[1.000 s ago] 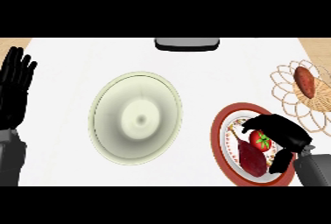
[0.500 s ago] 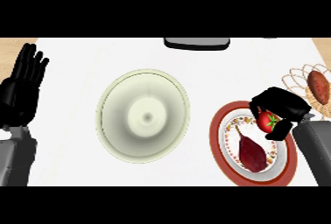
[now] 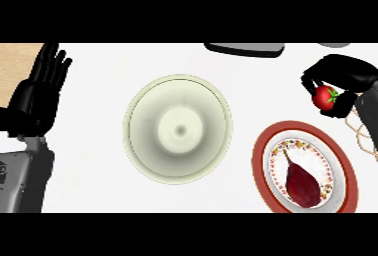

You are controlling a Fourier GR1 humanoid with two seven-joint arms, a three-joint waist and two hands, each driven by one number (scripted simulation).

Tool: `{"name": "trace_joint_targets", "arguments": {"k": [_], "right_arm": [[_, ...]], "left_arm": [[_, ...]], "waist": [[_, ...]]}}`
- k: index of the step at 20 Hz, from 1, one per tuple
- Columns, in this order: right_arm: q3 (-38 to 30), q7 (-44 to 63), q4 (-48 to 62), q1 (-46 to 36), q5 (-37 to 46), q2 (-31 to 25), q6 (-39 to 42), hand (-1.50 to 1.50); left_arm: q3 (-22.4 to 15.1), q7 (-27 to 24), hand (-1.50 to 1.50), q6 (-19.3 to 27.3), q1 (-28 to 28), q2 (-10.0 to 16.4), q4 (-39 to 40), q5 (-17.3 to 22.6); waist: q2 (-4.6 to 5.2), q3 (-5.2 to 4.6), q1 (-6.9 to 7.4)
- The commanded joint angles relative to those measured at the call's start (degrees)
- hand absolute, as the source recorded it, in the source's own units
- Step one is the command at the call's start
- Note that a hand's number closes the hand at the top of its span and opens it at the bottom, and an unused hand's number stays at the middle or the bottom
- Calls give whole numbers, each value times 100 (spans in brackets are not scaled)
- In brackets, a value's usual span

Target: Pick the tomato from the plate and place it in the bowl

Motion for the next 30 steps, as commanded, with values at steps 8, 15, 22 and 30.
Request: {"name": "trace_joint_targets", "arguments": {"k": [8,15,22,30], "right_arm": [[-841,-1282,1534,-1705,-573,-371,-223,150],[-1161,-2145,2003,-2517,-1163,-379,393,150],[-1273,-2013,2400,-3146,-1811,121,1494,150],[-982,-1129,2524,-3944,-2041,940,2118,150]], "left_arm": [[77,-146,0,20,83,32,148,-50],[170,-77,0,8,130,76,197,10],[280,-161,0,3,116,195,334,-25],[308,-170,0,10,523,176,113,-28]], "waist": [[-52,-13,-131],[-112,-21,-298],[-181,-36,-452],[-301,-39,-589]]}}
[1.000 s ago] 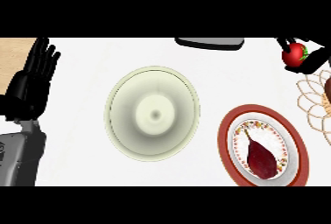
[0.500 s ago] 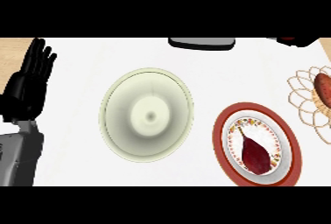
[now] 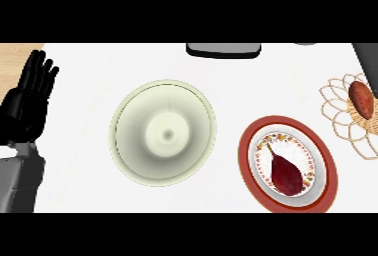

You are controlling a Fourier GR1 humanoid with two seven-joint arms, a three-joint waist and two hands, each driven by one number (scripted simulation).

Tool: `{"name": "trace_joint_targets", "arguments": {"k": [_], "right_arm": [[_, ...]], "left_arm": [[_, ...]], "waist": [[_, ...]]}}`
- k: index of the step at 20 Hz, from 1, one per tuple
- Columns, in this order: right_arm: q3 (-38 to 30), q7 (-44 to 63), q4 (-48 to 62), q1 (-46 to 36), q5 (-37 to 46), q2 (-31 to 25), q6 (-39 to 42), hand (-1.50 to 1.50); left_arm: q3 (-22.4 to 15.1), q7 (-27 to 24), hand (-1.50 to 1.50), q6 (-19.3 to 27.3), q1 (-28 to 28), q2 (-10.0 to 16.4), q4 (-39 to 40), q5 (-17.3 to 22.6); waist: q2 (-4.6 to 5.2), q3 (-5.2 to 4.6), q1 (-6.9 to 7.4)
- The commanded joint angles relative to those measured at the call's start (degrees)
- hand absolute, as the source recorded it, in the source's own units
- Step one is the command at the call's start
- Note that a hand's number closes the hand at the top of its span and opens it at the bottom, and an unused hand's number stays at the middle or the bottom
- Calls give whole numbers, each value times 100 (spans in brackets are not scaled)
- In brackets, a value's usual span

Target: Pick the tomato from the plate and place it in the bowl

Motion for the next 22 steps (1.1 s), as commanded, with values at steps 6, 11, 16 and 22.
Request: {"name": "trace_joint_targets", "arguments": {"k": [6,11,16,22], "right_arm": [[492,21,-184,-398,-110,1115,1268,150],[652,413,-305,-482,-217,1566,1319,150],[1038,962,-739,143,-147,2378,845,150],[1853,1697,-1812,1117,-200,2556,237,150]], "left_arm": [[122,-89,0,26,367,11,-94,5],[303,-83,0,-70,120,176,192,122],[154,203,0,195,53,58,-120,-34],[149,-76,0,-11,392,9,-118,17]], "waist": [[-116,0,-283],[-57,-1,-308],[-77,6,-348],[-75,4,-304]]}}
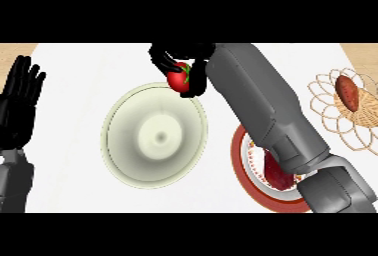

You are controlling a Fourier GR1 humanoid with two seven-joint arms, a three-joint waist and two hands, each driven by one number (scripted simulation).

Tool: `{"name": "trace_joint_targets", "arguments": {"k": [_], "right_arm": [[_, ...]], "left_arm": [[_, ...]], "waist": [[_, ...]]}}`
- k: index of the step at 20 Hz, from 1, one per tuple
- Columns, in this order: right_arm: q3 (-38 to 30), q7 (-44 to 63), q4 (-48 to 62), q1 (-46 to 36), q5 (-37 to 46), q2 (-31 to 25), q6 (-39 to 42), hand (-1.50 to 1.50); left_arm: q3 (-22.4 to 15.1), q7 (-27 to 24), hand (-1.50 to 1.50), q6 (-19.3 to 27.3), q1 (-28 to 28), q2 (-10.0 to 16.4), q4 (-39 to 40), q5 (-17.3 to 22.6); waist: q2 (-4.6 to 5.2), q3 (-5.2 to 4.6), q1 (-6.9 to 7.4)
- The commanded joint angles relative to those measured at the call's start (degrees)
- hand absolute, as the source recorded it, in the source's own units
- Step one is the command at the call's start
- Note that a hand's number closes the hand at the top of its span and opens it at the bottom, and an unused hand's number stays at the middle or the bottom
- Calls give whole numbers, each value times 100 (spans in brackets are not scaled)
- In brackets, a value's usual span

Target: Pick the tomato from the plate and place it in the bowl

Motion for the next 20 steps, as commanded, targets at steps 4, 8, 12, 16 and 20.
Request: {"name": "trace_joint_targets", "arguments": {"k": [4,8,12,16,20], "right_arm": [[1057,1075,-663,1098,-406,144,-427,150],[1421,1501,-175,936,-1431,147,-409,-150],[1798,1352,-530,1817,-2350,148,-478,-150],[1715,1414,-599,1677,-3380,148,-746,-150],[1025,1261,-465,1475,-3844,148,-1342,-150]], "left_arm": [[10,-35,0,-42,-14,12,34,2],[-120,59,0,-91,-311,-17,6,13],[-117,190,0,-27,-244,-2,-137,-23],[-264,-90,0,-25,-325,-183,186,-129],[-240,-150,0,62,-236,-217,125,-180]], "waist": [[17,-1,65],[90,-4,317],[84,1,382],[115,-2,383],[104,1,297]]}}
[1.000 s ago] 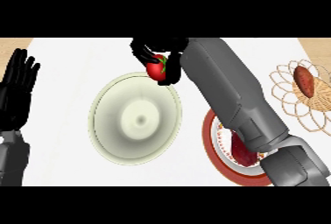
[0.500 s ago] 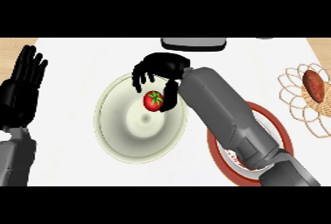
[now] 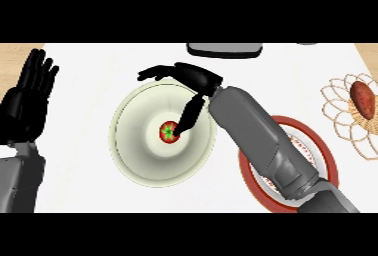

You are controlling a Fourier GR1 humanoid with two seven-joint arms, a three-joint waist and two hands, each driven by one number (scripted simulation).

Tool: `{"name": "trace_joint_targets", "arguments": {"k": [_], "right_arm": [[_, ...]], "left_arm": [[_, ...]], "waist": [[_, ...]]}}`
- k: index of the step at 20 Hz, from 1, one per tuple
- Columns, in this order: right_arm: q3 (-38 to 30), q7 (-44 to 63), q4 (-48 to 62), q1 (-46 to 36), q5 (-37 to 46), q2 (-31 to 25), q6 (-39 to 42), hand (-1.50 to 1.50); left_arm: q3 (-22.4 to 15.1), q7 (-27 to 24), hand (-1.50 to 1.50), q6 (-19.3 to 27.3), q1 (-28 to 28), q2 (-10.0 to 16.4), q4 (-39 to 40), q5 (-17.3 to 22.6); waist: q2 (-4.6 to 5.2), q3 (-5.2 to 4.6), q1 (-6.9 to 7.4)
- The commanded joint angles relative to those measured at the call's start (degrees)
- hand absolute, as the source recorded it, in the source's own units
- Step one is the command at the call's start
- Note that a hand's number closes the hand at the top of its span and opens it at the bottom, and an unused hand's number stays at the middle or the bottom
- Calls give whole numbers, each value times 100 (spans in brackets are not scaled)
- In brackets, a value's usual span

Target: Pick the tomato from the plate and place it in the bowl

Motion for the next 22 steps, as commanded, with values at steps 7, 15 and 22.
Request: {"name": "trace_joint_targets", "arguments": {"k": [7,15,22], "right_arm": [[-1425,-122,1272,-763,-910,-490,-248,-150],[-1871,-787,2087,-957,-1097,-1501,534,-150],[-2004,-1224,2431,-840,-1117,-2100,1085,-150]], "left_arm": [[60,40,0,-45,83,51,-160,57],[-5,-79,0,-58,-205,42,81,-17],[-157,116,0,-99,-221,-56,-186,40]], "waist": [[44,1,-37],[204,7,150],[264,23,379]]}}
